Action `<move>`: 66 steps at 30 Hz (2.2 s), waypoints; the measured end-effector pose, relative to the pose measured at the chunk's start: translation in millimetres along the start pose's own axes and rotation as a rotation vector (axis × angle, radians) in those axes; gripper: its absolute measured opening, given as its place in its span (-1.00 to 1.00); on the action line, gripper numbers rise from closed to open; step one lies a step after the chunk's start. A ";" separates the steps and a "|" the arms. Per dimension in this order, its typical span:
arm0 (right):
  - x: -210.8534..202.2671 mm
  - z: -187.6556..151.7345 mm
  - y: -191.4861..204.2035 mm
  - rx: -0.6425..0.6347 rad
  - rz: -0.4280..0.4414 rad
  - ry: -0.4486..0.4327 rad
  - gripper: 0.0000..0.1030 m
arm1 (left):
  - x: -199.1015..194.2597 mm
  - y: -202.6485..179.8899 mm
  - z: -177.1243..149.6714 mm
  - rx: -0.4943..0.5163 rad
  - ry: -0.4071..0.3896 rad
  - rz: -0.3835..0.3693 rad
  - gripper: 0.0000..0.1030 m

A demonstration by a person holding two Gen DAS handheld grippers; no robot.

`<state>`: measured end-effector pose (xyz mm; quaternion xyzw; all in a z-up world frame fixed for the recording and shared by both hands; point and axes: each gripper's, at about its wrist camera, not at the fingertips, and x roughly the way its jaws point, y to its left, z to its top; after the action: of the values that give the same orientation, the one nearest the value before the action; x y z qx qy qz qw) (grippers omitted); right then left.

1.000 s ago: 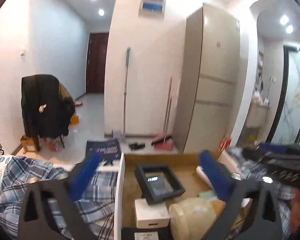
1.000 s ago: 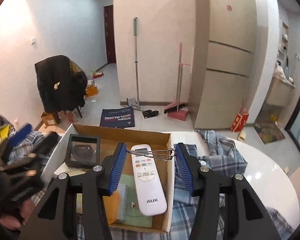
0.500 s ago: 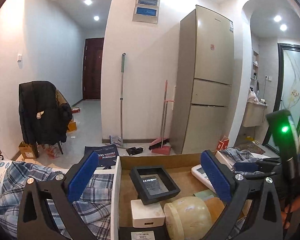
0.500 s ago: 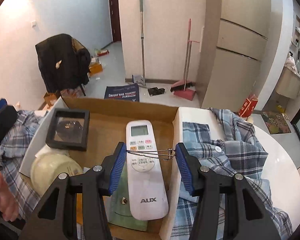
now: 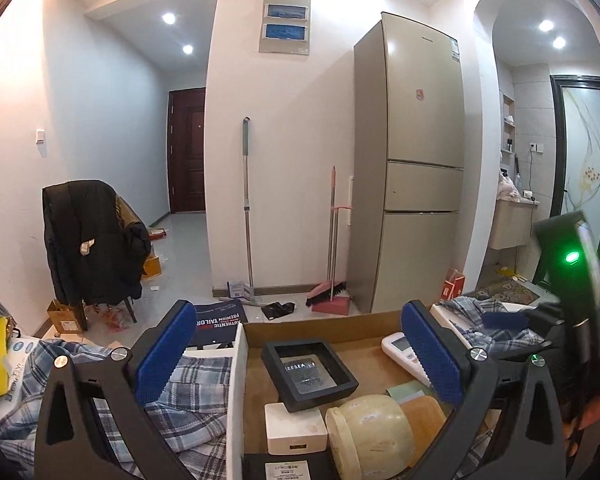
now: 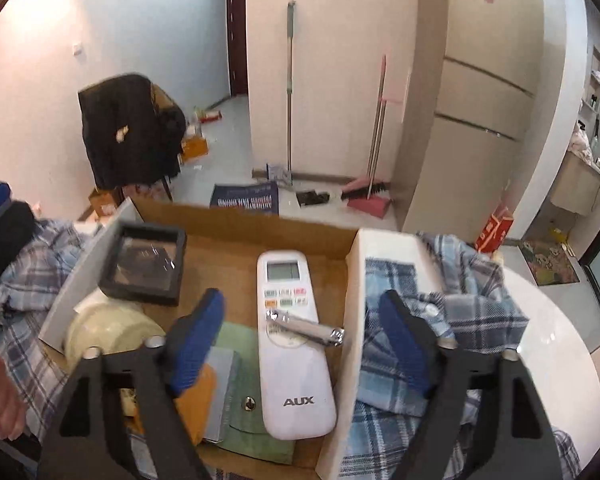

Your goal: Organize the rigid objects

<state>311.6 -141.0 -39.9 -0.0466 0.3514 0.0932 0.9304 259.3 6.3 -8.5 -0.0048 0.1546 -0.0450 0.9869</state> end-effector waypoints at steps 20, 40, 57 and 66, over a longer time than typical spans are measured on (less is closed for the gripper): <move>-201.9 9.6 -21.2 0.026 0.025 -0.463 0.99 | -169.2 -13.0 81.6 -0.039 -0.145 -0.006 1.00; -257.0 -98.5 -5.2 -0.053 0.105 -0.574 0.99 | -259.6 -53.1 -15.7 0.008 -0.278 0.029 1.00; -213.4 -143.8 -6.3 -0.033 0.045 -0.569 0.99 | -231.8 -28.7 -64.9 -0.040 -0.209 0.051 1.00; -225.0 -152.3 5.2 -0.098 0.020 -0.638 0.99 | -239.0 -29.1 -63.8 -0.027 -0.222 0.072 1.00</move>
<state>46.7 -190.8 -5.0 -0.0562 0.0376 0.1289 0.9894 10.7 -0.7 4.4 -0.0175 0.0451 -0.0069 0.9988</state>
